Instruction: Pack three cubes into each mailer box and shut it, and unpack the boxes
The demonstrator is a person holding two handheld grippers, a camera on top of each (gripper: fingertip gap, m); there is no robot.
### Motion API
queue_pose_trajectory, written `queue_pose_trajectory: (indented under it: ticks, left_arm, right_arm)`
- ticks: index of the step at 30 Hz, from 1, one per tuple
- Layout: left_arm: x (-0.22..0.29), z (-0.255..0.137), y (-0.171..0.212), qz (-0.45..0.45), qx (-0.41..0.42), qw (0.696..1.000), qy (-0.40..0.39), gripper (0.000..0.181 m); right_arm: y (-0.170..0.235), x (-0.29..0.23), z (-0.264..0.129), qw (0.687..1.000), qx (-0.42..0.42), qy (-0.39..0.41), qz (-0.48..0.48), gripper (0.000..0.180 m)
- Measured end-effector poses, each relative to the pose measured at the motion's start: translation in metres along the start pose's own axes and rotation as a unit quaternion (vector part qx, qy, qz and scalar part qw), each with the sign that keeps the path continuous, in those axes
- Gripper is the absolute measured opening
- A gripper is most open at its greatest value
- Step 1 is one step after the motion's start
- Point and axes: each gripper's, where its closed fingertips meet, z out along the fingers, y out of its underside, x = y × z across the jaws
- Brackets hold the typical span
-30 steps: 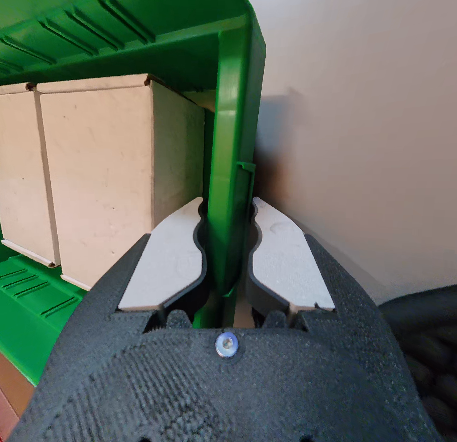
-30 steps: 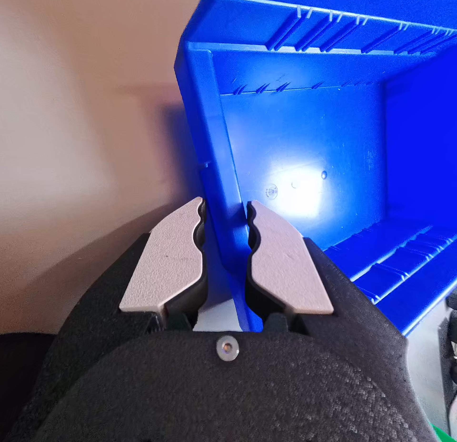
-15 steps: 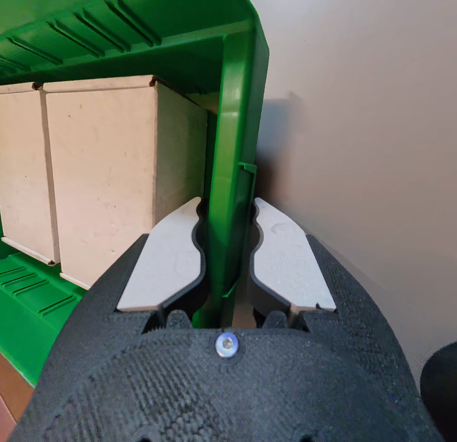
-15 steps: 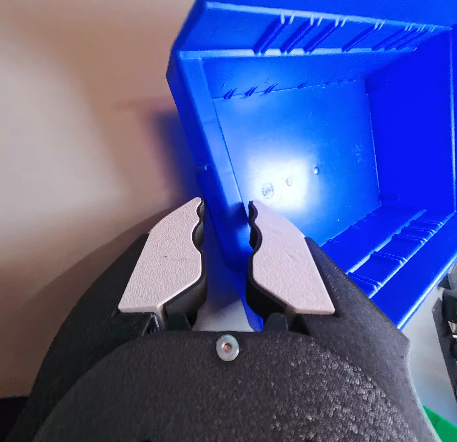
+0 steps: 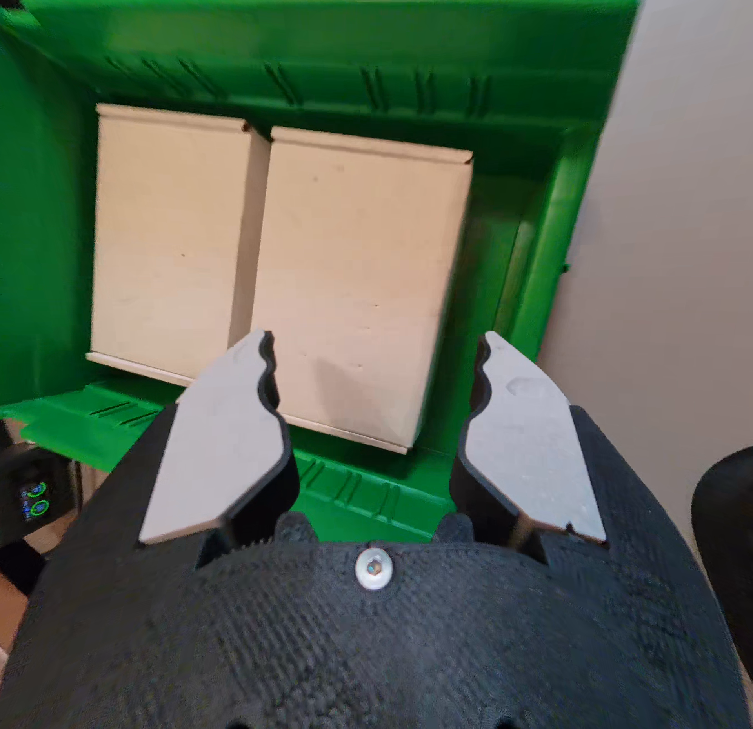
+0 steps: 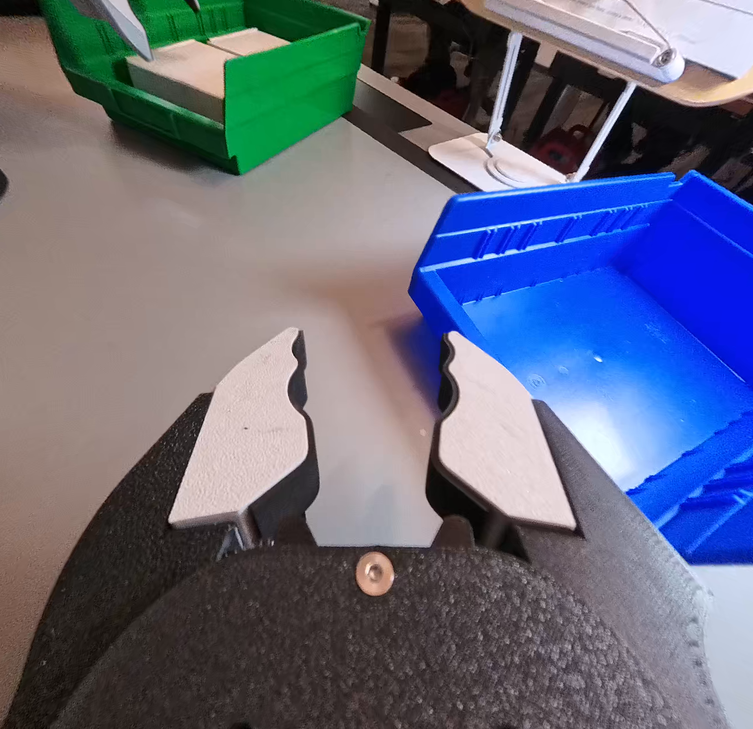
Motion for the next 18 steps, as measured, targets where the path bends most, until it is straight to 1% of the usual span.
queue_pose_trajectory:
  ticks: [1, 4, 9, 11, 14, 18]
  left_arm:
    - [-0.004, 0.007, 0.003, -0.003, -0.016, 1.0, 0.009, 0.097]
    - [-0.013, 0.027, 0.01, 0.003, -0.063, 0.998, 0.019, 0.11]
    - [-0.014, 0.047, 0.011, 0.026, -0.108, 0.993, 0.041, 0.115]
    - [-0.014, 0.054, 0.013, 0.031, -0.125, 0.99, 0.052, 0.12]
    - [-0.015, 0.059, 0.012, 0.033, -0.134, 0.989, 0.061, 0.122]
    - [-0.017, 0.06, 0.01, 0.036, -0.133, 0.989, 0.058, 0.121]
  right_arm:
    - [0.004, 0.004, 0.001, 1.0, -0.003, 0.013, -0.003, 0.062]
    - [0.011, 0.014, 0.001, 0.999, -0.013, 0.039, -0.014, 0.061]
    - [0.022, 0.035, 0.0, 0.995, -0.036, 0.088, -0.037, 0.062]
    - [0.026, 0.042, 0.0, 0.992, -0.048, 0.106, -0.055, 0.063]
    - [0.029, 0.051, 0.004, 0.986, -0.067, 0.127, -0.08, 0.062]
    - [0.038, 0.067, 0.02, 0.969, -0.135, 0.146, -0.146, 0.062]
